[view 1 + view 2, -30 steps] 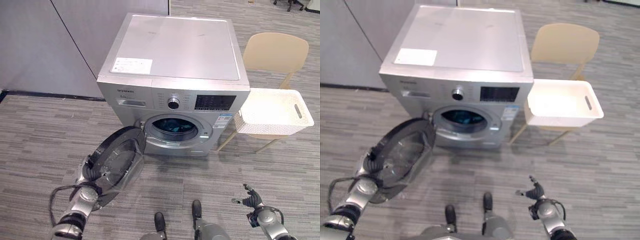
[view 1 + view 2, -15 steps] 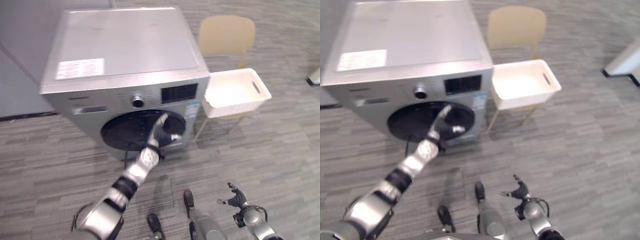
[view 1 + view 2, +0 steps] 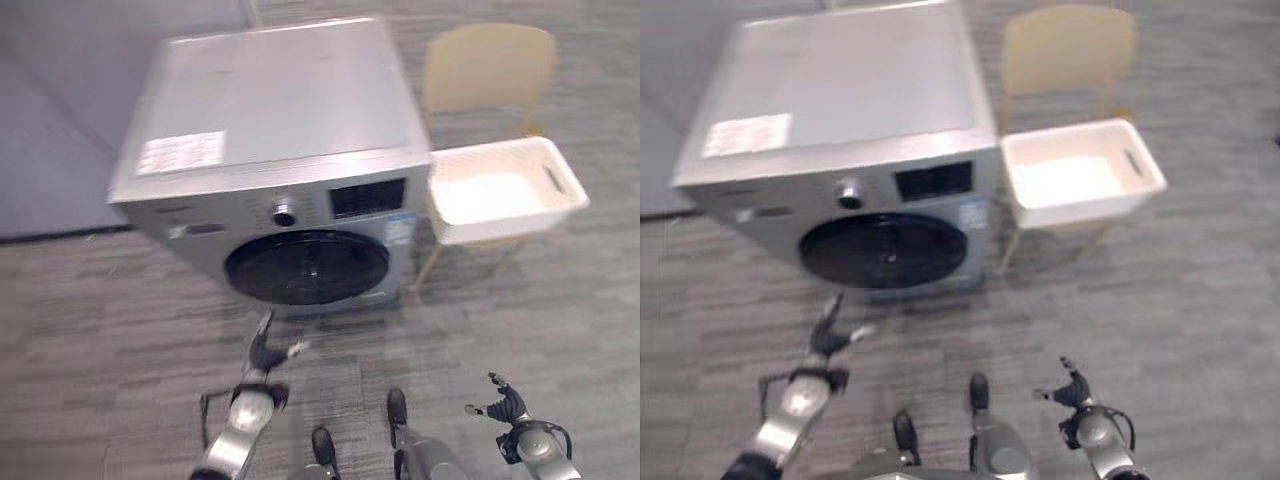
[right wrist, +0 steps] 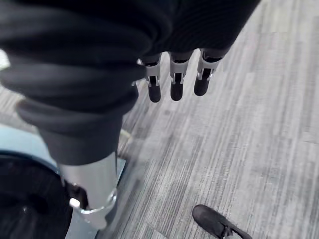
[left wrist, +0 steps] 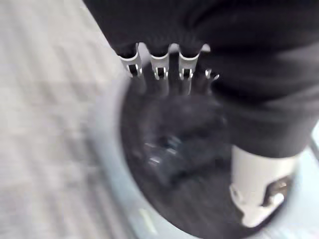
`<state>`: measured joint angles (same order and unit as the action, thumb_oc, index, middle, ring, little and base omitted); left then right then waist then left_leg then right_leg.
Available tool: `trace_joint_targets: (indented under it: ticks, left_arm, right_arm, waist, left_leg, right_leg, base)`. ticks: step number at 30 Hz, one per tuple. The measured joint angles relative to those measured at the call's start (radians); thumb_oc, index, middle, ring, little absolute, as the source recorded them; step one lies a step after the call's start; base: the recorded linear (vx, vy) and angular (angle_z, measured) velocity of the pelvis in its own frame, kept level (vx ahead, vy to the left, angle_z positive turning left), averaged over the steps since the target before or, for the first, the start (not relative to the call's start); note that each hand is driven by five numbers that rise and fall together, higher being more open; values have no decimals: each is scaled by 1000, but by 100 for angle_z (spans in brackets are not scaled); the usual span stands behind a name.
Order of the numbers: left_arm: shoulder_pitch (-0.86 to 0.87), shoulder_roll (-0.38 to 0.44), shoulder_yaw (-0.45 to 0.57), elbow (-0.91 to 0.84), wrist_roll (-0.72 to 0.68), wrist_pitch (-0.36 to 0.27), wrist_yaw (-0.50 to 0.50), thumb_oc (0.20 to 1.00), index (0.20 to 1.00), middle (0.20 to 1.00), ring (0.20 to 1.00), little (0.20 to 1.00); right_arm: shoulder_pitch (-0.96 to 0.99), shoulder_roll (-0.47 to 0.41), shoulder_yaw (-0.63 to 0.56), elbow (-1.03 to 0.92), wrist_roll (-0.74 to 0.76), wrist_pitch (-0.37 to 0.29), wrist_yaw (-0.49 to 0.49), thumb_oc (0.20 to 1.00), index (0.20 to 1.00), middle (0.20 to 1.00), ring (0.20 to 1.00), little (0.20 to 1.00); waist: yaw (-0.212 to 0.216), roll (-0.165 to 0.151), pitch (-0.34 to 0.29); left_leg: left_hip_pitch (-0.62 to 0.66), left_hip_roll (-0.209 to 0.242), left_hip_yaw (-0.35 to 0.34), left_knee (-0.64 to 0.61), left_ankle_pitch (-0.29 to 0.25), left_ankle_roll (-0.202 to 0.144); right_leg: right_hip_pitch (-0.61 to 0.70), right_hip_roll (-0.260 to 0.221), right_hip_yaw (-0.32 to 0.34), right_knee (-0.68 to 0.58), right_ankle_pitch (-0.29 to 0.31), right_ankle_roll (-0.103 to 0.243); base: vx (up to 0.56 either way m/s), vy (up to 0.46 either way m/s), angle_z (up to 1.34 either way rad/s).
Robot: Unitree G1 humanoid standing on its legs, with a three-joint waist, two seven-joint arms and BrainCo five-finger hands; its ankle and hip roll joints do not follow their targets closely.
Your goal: Grab the laundry basket,head to the washer,open it,put in the laundry and shut it.
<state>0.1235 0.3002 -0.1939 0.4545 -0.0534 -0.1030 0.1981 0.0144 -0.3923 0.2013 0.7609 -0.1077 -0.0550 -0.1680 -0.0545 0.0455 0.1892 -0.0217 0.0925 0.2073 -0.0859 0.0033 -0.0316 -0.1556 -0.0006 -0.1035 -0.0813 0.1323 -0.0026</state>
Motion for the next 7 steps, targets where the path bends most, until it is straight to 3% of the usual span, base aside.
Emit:
trace_joint_targets:
  ticks: [2, 7]
  left_arm:
    - [59, 23, 24, 68, -24, 25, -18, 1000, 1000, 1000, 1000, 1000]
    - [65, -28, 52, 203, -61, 25, -80, 1000, 1000, 1000, 1000, 1000]
  right_arm:
    - [-55, 1, -10, -2, 0, -5, 0, 1000, 1000, 1000, 1000, 1000]
    - [-85, 17, -17, 4, 0, 9, 2, 1000, 1000, 1000, 1000, 1000]
  waist:
    - [34, 1, -1]
    - [28, -7, -15]
  left_leg:
    - [-1, -3, -9, 4, 7, -2]
    - [30, -16, -57, 4, 16, 3]
  right_leg:
    - [6, -6, -10, 0, 0, 0]
    - [66, -26, -57, 0, -6, 9]
  base:
    - [-5, -43, 22]
    - [-2, -22, 31]
